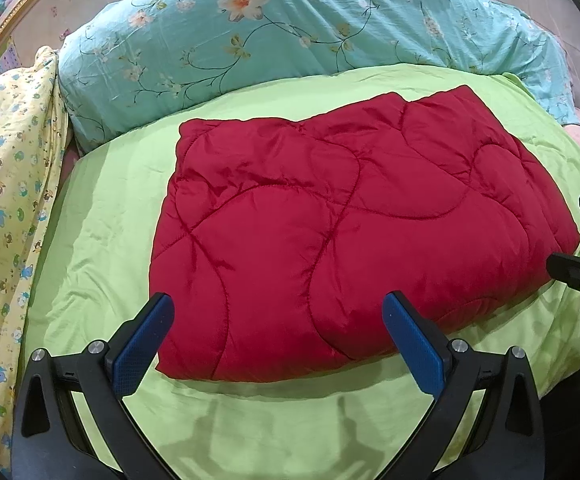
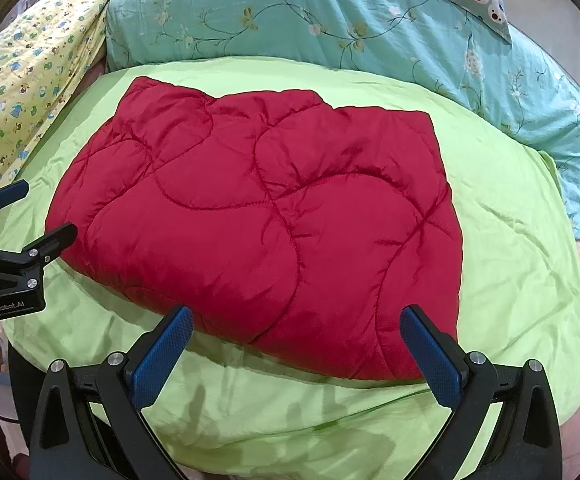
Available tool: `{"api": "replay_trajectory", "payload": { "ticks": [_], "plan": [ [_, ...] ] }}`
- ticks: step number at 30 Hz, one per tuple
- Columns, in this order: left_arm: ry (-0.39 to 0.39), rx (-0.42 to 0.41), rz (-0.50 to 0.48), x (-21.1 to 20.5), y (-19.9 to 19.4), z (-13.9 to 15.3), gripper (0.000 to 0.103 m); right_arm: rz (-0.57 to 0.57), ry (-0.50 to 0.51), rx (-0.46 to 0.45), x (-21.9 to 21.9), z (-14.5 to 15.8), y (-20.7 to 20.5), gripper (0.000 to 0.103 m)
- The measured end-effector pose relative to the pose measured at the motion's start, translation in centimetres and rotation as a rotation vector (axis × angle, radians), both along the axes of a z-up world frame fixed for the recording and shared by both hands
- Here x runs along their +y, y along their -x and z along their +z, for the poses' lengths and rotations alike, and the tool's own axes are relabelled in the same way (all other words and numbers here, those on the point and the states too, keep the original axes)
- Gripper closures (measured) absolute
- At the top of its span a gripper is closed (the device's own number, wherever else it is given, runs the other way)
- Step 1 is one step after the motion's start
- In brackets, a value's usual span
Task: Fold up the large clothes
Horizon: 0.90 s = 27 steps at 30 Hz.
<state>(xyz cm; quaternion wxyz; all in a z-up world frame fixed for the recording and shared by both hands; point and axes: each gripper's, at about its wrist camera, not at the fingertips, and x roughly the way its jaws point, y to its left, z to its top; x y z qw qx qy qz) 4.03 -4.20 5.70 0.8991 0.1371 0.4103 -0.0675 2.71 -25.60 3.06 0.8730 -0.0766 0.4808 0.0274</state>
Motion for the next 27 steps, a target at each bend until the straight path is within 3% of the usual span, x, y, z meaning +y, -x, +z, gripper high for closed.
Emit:
{"api": "replay_trajectory", "payload": {
  "ticks": [27],
  "plan": [
    [-0.006,0.006,-0.004,-0.28,-0.46,-0.28,0.000,-0.013,-0.015,0.005,-0.49,-0.28,-0.38,0.000]
  ]
}}
